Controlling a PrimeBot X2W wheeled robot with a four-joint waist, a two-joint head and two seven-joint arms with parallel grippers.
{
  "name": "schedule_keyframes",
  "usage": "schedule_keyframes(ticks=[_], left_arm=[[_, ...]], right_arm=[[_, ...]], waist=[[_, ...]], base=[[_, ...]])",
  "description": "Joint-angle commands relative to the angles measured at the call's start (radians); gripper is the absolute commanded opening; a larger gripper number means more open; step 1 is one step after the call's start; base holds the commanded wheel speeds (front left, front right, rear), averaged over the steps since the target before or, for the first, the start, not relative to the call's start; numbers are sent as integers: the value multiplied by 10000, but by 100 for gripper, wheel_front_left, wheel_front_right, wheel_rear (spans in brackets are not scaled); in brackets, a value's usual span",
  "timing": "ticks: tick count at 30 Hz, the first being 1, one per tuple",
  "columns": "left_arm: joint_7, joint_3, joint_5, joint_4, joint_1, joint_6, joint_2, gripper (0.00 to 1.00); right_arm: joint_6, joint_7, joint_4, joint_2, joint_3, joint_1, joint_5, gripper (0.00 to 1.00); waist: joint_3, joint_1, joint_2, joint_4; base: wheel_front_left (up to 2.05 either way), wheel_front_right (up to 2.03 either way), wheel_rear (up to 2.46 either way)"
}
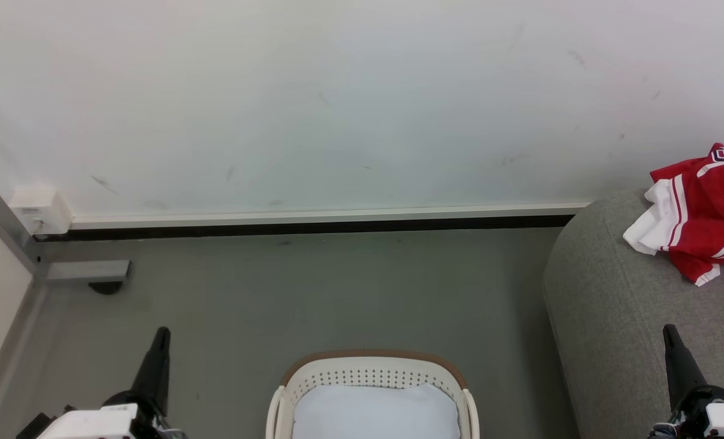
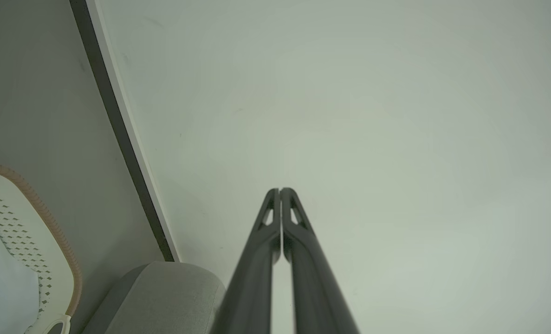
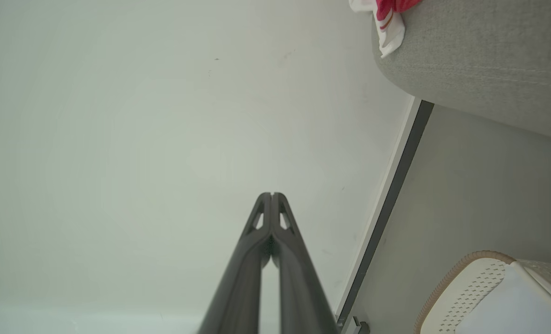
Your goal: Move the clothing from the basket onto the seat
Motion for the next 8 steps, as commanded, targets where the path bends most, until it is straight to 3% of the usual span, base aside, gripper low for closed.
schedule_keyframes(ticks=[1, 8], left_arm=[[36, 27, -139, -27, -90, -40, 16, 0], [36, 26, -139, -27, -89, -40, 16, 0]], right_arm=[[-21, 31, -47, -70, -35, -112, 19, 0], [-21, 31, -47, -70, -35, -113, 20, 0]], waist=[[0, 0, 0, 0], [0, 0, 0, 0]], base=[[0, 0, 0], [0, 0, 0]])
